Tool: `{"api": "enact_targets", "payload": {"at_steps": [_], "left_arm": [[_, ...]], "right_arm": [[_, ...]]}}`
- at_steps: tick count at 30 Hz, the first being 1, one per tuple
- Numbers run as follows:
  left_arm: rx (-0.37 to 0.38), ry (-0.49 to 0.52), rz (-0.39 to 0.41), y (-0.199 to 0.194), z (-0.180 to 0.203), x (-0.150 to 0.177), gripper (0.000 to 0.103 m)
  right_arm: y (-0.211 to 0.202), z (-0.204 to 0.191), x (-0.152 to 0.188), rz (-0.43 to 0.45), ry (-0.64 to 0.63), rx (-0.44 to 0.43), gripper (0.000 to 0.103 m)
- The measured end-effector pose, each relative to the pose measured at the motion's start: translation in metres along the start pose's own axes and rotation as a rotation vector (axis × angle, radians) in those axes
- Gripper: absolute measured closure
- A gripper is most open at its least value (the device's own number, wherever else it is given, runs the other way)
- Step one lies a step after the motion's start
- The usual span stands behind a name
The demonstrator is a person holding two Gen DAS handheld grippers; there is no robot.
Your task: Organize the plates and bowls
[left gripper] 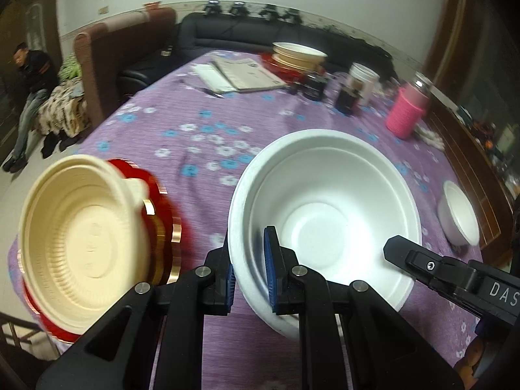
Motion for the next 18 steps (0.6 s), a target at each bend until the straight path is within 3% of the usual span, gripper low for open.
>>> {"api": "enact_targets", "payload": {"at_steps": [18], "left_arm": [[-0.134,-0.168,0.152,-0.070,-0.091,-0.013,0.090]], "right_arm": [[0.017,-0.130,0.010,-0.038,-0.214,-0.137,0.095]]}}
Point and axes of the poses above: each gripper's, at about its wrist camera, not at the fingertips, and y roughly the way its jaws point, z to its right, x to its underside, the point moved 3 cm from there along y, roughly the way its jaws point, and after that the axes turned 14 degrees about x, right-handed, at the moved point
